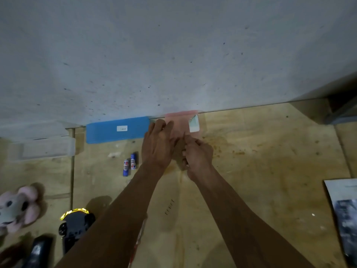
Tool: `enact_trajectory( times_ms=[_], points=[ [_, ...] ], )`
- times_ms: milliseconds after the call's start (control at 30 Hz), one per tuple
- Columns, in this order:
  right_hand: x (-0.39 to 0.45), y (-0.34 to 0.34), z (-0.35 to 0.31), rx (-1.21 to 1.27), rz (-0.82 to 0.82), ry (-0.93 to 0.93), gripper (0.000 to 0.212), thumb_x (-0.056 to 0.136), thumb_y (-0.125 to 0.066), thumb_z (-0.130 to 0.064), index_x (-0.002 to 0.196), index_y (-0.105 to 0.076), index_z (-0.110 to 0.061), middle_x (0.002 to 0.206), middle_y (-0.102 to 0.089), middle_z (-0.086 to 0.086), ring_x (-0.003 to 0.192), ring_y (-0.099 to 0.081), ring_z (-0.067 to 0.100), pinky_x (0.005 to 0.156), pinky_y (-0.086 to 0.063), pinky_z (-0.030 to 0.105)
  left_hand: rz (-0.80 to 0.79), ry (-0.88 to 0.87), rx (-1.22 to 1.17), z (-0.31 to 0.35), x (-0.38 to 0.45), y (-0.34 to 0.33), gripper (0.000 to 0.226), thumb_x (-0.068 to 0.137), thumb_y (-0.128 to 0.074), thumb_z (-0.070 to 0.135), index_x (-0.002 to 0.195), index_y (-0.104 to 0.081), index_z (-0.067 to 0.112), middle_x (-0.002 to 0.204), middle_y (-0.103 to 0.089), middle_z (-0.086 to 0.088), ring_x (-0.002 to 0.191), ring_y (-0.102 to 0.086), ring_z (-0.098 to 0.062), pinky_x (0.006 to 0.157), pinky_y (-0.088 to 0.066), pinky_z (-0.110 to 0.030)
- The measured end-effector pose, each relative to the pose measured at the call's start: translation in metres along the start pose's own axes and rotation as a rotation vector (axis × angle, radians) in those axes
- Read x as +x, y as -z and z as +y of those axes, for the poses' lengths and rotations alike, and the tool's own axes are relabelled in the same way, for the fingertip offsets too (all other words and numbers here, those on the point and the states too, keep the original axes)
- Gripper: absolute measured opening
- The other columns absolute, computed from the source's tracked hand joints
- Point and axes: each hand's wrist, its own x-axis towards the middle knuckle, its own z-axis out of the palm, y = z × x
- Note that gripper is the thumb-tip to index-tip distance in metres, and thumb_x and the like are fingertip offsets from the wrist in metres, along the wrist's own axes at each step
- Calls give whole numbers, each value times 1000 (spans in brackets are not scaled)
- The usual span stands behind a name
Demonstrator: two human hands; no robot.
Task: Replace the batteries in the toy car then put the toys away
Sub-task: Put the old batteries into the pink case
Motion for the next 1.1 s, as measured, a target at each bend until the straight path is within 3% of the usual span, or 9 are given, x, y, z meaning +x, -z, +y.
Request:
enact_trajectory(
  times_ms=[200, 367, 533, 700, 833, 967, 1100],
  points=[
    [-6, 2, -3, -18, -17, 29, 26, 94, -67, -29, 74, -67, -13, 58, -48, 3, 44, -40, 12, 41, -31, 23, 1, -2, -44, 2, 3, 1, 43, 87, -71, 27, 120, -66, -1, 109, -62, -23, 102, -56, -43, 77, -55, -50],
    [-14, 4, -13, -65, -8, 84, 25, 92, -68, -29, 76, -69, -11, 60, -50, 4, 50, -43, 14, 46, -34, 25, -23, 31, -35, 7, 3, 3, 48, 77, -86, 13, 119, -67, 1, 112, -65, -22, 105, -60, -42, 81, -58, -53],
    [-25, 8, -25, -106, 2, 169, 30, 91, -69, -26, 63, -69, -17, 49, -54, -5, 45, -47, 11, 44, -38, 23, -8, 13, 31, 10, -1, 18, 61, 78, -85, 23, 133, -62, 8, 121, -62, -18, 112, -57, -39, 84, -50, -48],
    [-23, 10, -56, -201, -43, 352, 14, 92, -67, -23, 82, -71, -32, 71, -64, -7, 64, -58, 12, 54, -43, 23, 76, -5, 18, 17, 0, 24, 87, 71, -90, 24, 146, -49, 11, 130, -56, -22, 111, -59, -40, 82, -54, -52],
    [-20, 18, -78, -214, -235, 242, 25, 94, -59, -13, 93, -70, -35, 65, -53, -3, 55, -45, 14, 44, -31, 23, 78, -15, 55, 16, 3, 21, 93, 73, -89, 27, 152, -43, 17, 137, -51, -22, 112, -59, -39, 82, -55, -50],
    [-12, 21, -73, -172, -203, 141, 12, 96, -58, -11, 90, -67, -15, 65, -54, 3, 53, -47, 16, 45, -34, 26, 38, -20, 139, 9, 2, 14, 110, 70, -89, 43, 157, -25, 25, 142, -47, -22, 113, -57, -39, 80, -56, -49],
    [-10, 17, -67, -155, -186, 71, 17, 95, -52, 0, 92, -65, -11, 71, -62, 7, 60, -54, 20, 54, -43, 32, 26, -41, 152, 4, 1, 14, 117, 67, -90, 44, 157, -16, 28, 144, -45, -23, 112, -58, -40, 78, -54, -48]
  ],
)
